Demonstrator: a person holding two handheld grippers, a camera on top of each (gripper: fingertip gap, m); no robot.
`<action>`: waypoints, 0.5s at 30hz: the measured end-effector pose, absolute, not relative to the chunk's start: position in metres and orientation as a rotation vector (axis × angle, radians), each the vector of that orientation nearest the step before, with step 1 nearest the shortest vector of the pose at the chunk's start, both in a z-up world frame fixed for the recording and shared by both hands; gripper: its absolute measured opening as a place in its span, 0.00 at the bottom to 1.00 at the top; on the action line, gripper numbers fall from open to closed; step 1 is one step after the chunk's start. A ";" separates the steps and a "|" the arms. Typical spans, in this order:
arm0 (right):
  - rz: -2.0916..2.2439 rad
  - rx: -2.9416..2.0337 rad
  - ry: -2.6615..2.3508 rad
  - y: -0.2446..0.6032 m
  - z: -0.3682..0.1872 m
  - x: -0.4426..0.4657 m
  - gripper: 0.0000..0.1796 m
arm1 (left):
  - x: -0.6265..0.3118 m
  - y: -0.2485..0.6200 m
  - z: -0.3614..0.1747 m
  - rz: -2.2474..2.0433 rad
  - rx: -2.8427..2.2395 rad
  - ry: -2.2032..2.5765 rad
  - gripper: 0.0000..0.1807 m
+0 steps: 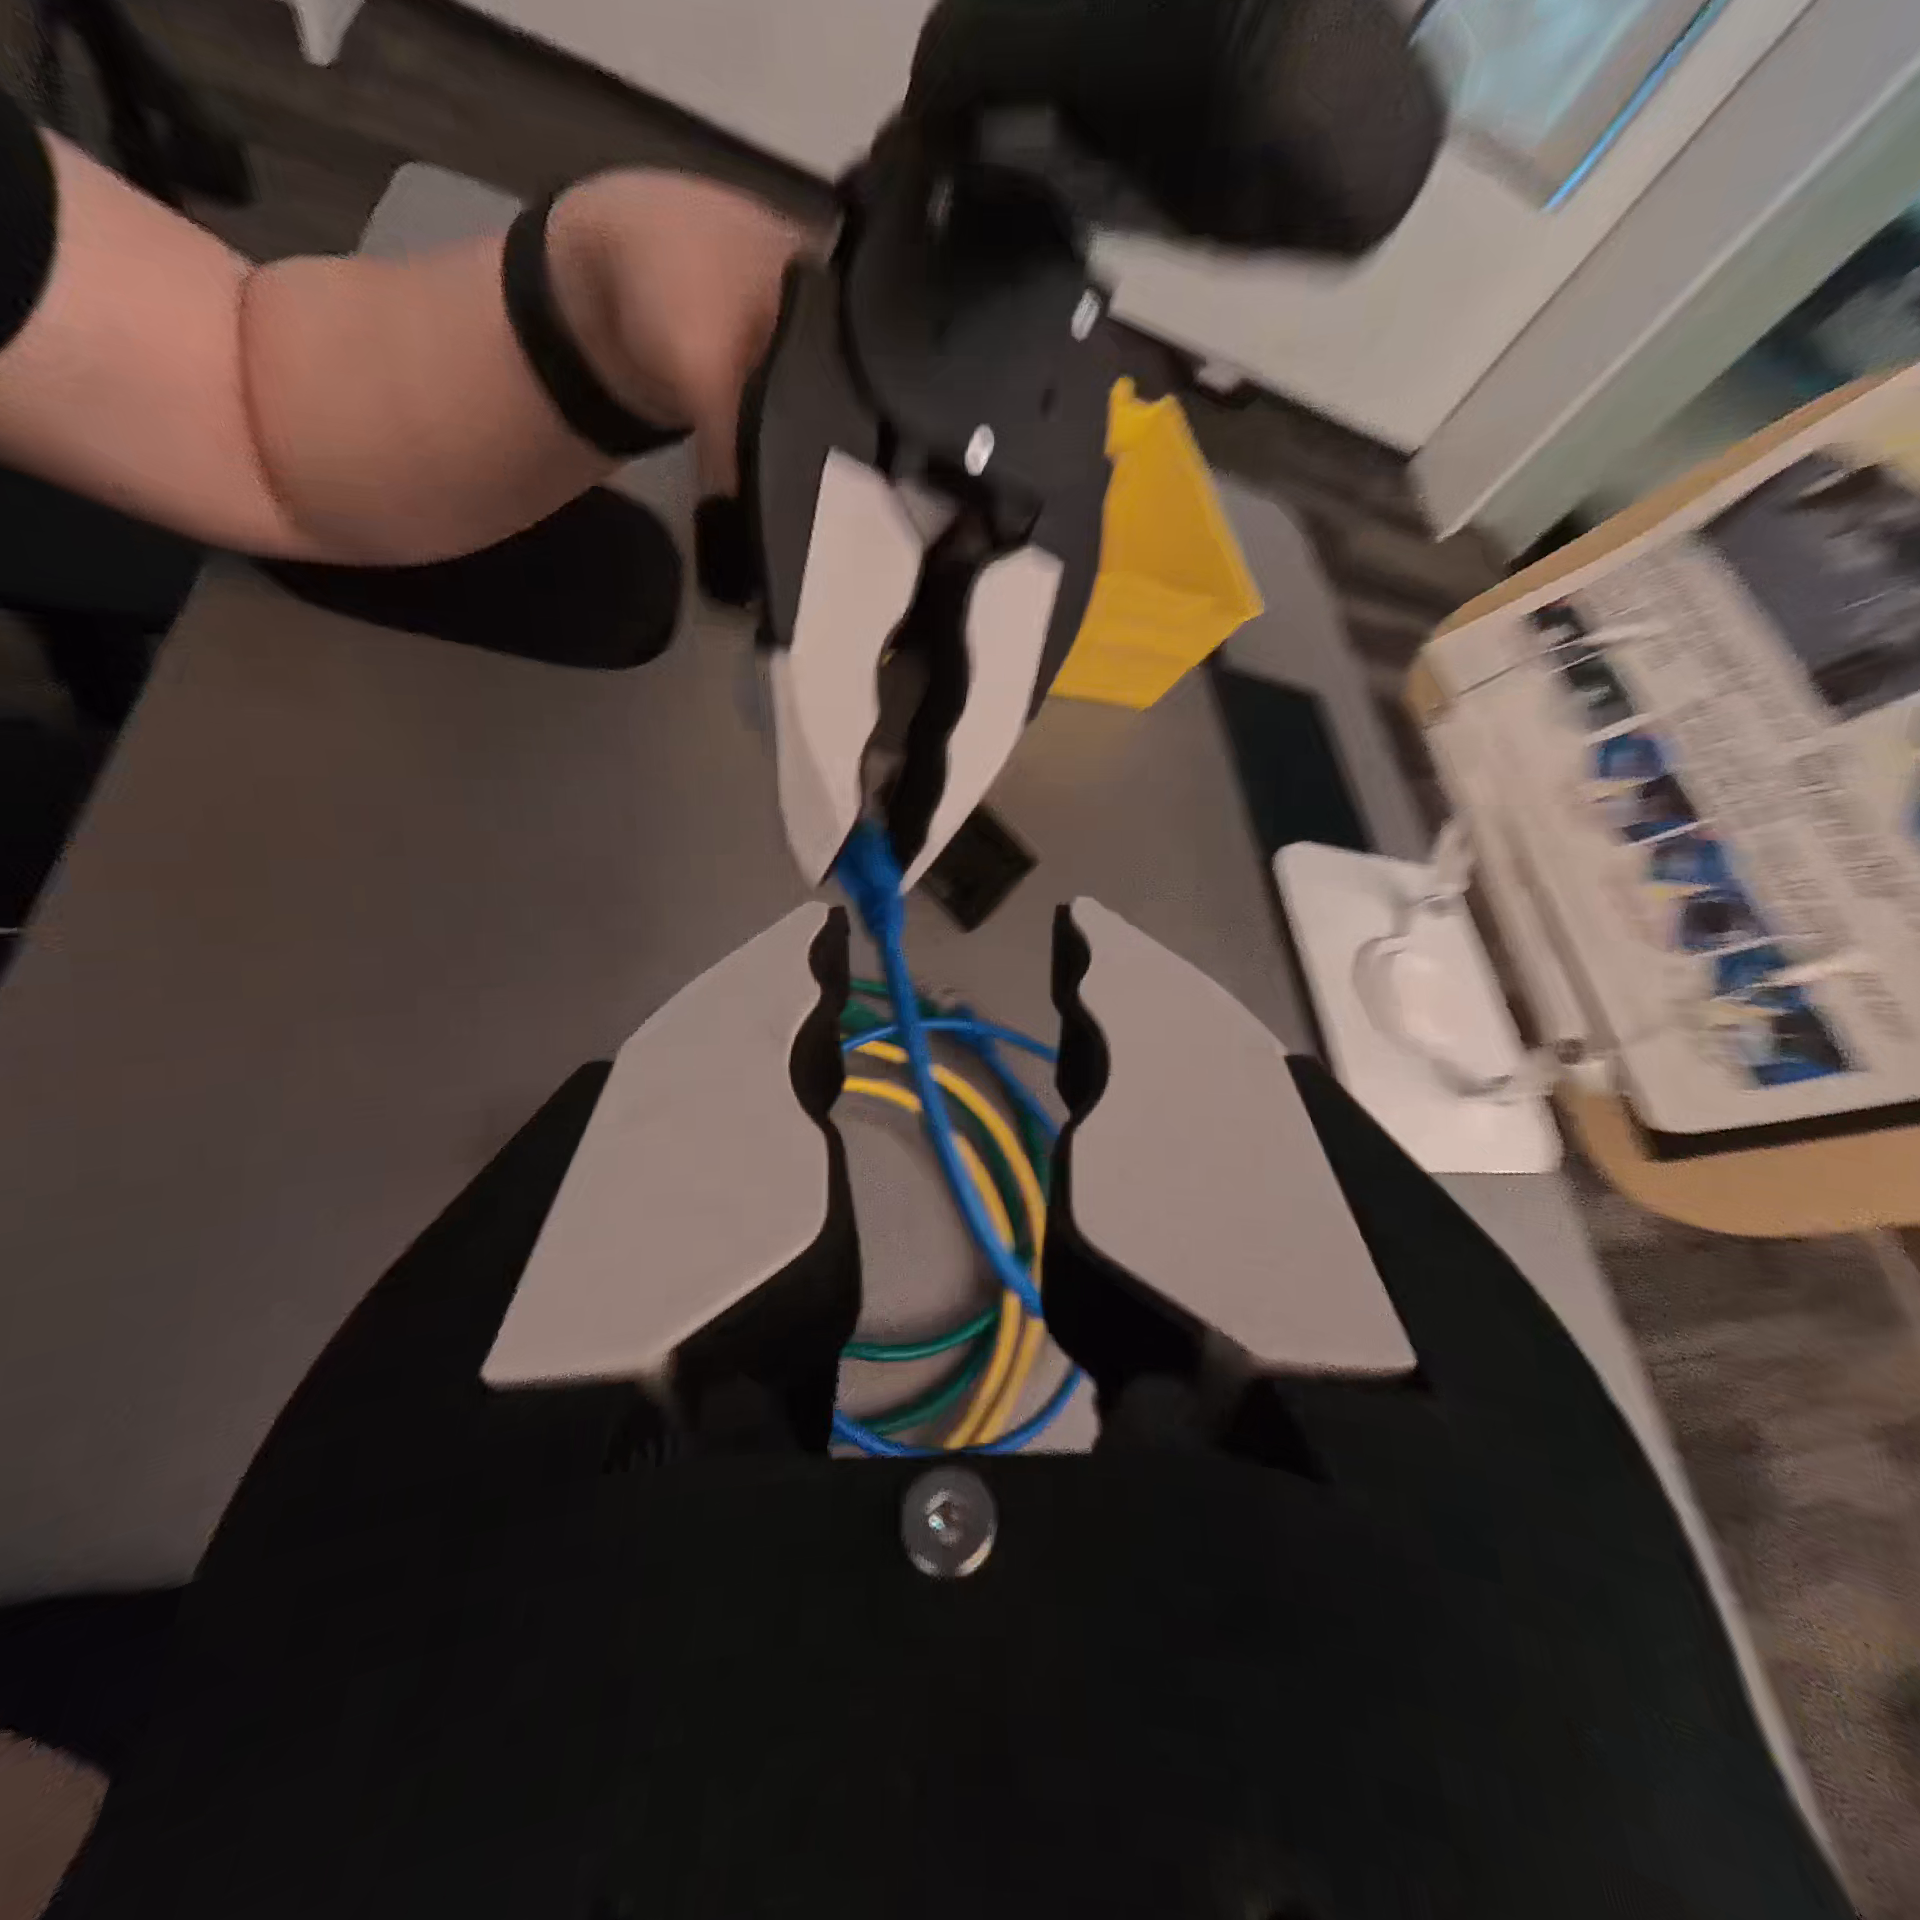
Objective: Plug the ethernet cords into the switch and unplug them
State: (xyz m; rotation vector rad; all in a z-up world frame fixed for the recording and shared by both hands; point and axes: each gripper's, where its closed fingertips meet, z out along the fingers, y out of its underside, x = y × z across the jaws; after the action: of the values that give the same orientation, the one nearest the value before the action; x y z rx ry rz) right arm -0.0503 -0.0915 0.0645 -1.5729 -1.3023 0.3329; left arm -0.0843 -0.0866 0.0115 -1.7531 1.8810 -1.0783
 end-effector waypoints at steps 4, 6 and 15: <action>0.352 -1.663 -1.385 -0.071 0.030 -0.072 0.22 | -0.100 -0.085 0.033 -1.260 -1.682 1.845 0.09; 0.357 -1.654 -1.437 -0.068 0.024 -0.081 0.04 | -0.101 -0.075 0.039 -1.246 -1.638 1.811 0.09; 0.366 -1.689 -1.268 -0.055 0.044 -0.070 0.04 | -0.118 -0.034 0.074 -0.946 -1.310 1.617 0.26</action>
State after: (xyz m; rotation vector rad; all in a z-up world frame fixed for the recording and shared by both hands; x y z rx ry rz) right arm -0.0702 -0.0552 0.0436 -1.6892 -1.2682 0.3658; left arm -0.1180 -0.0343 0.0739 -1.3098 1.6173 -0.9458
